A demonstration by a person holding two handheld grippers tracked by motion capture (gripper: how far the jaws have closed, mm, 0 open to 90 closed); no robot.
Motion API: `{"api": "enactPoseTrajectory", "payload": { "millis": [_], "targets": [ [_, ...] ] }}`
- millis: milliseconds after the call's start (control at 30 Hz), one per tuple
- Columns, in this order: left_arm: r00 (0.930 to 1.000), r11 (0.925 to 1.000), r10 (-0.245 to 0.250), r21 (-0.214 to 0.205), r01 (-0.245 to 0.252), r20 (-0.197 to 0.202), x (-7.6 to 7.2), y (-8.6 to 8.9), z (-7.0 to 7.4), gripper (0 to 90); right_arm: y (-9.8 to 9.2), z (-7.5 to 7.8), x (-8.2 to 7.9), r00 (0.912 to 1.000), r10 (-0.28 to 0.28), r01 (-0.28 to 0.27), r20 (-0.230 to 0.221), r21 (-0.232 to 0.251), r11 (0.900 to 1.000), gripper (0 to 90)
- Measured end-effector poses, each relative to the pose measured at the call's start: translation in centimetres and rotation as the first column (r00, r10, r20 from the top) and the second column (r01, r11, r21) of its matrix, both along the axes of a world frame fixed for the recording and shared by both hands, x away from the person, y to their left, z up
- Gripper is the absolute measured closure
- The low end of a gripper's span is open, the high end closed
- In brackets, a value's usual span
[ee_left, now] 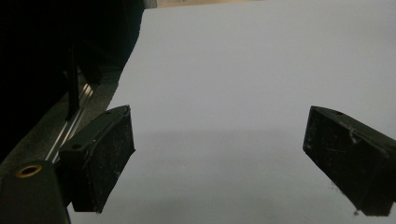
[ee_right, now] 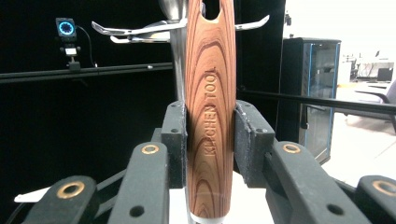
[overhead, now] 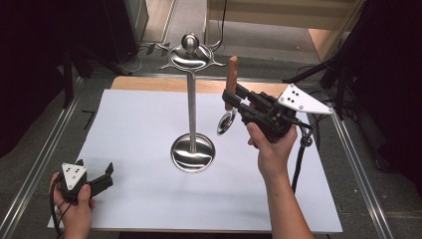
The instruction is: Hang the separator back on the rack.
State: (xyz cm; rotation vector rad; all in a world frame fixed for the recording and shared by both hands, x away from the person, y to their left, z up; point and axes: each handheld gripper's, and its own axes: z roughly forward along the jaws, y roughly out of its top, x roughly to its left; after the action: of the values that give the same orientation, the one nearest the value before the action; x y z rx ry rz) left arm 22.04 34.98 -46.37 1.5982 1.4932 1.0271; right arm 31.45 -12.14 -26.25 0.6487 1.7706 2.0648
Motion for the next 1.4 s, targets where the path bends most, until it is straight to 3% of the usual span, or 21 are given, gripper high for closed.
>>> {"api": "enactPoseTrajectory", "payload": {
  "millis": [367, 1400],
  "targets": [
    [1.0, 1.0, -0.001, 0.003, 0.001, 0.0, 0.0, 0.0, 0.0, 9.6, 0.6, 0.3, 0.3, 0.9992, 0.038, -0.039, -0.007, -0.015, 0.9991, 69.7],
    [1.0, 1.0, -0.002, 0.001, 0.002, 0.0, 0.0, 0.0, 0.0, 9.6, 1.3, -0.3, 1.1, 0.9965, 0.075, -0.075, -0.038, -0.011, 0.9971, 69.7]
  ]
}}
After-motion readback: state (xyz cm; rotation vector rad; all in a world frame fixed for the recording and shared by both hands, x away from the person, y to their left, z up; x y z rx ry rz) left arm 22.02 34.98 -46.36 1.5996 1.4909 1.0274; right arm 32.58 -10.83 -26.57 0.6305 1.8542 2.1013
